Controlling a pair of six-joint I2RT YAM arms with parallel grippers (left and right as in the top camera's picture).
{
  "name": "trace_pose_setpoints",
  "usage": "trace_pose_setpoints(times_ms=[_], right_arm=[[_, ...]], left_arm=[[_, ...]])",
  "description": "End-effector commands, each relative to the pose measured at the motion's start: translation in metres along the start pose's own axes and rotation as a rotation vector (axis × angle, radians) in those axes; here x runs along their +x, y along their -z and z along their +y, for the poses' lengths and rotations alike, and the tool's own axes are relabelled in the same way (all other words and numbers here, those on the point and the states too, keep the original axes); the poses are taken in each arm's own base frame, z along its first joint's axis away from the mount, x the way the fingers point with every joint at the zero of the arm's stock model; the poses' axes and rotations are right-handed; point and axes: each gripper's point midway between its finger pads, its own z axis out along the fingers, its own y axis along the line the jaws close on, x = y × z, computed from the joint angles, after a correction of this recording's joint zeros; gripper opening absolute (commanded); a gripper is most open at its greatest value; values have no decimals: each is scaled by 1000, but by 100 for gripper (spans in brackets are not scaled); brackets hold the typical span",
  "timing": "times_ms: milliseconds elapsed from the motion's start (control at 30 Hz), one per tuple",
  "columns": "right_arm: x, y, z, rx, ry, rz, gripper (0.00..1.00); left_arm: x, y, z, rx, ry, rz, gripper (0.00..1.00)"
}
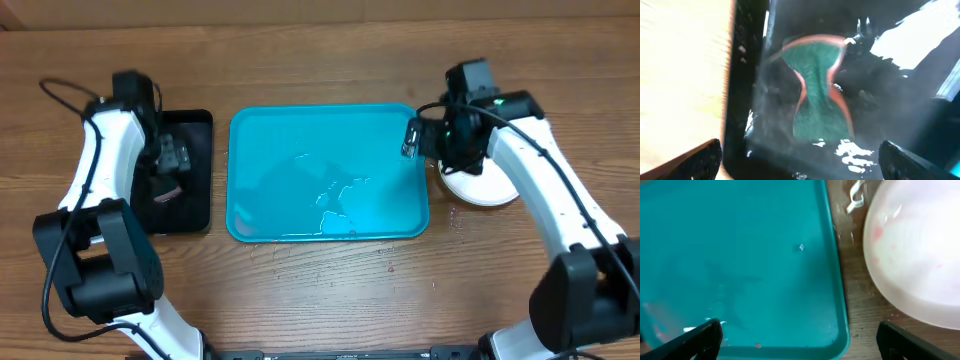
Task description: Clean dirty plates on tray and stack at the side
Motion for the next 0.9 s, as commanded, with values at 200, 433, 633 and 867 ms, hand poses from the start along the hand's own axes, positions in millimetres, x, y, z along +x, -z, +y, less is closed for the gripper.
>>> trace_pose_setpoints(times_ms=[200, 433, 633, 867], right_arm=[[-17, 173, 29, -65, 142, -347, 100], [27, 262, 30, -144, 157, -489, 100], [47, 293, 27, -182, 171, -576, 100], [53, 295, 9, -76, 243, -600, 100]], left_arm=[[-42, 185, -54, 172, -102, -411, 100], [-42, 203, -79, 206, -150, -473, 100], [-42, 202, -79, 205, -152, -470, 100], [-42, 202, -79, 204, -151, -470, 100]])
